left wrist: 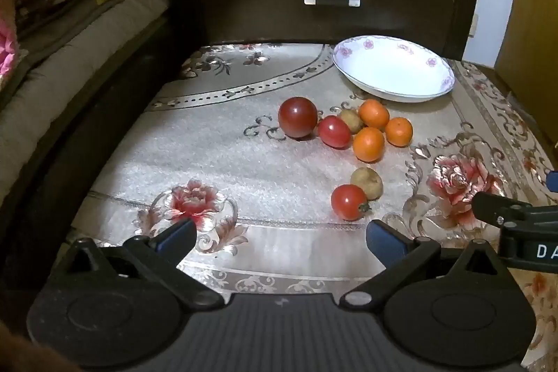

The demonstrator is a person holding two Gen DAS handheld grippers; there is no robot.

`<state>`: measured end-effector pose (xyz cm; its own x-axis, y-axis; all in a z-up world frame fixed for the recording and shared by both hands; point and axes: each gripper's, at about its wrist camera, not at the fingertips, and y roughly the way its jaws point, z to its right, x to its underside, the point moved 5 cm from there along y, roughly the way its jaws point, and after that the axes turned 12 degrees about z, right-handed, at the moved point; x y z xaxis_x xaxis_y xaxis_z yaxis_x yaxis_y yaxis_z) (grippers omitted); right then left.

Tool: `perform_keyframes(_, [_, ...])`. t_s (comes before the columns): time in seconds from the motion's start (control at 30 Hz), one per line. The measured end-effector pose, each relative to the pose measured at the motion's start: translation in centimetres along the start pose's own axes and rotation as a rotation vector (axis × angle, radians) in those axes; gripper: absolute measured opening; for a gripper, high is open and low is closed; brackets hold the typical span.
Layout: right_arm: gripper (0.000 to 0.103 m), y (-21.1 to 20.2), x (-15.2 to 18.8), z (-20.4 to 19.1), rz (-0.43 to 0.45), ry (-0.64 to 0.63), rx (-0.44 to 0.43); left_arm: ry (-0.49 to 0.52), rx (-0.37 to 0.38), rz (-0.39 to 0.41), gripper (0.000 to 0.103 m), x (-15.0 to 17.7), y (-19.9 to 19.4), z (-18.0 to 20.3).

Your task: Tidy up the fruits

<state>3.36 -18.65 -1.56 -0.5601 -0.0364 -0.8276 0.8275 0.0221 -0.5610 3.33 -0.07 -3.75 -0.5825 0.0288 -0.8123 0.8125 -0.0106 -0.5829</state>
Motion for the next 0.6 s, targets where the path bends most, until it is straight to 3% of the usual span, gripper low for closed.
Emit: perform_keyframes(0.6, [0.098,0.4,0.7,-0.6,-0.023,-0.039,-0.005,0.017,-0.014,-0.009,0.103,0.3,0.2,0.1])
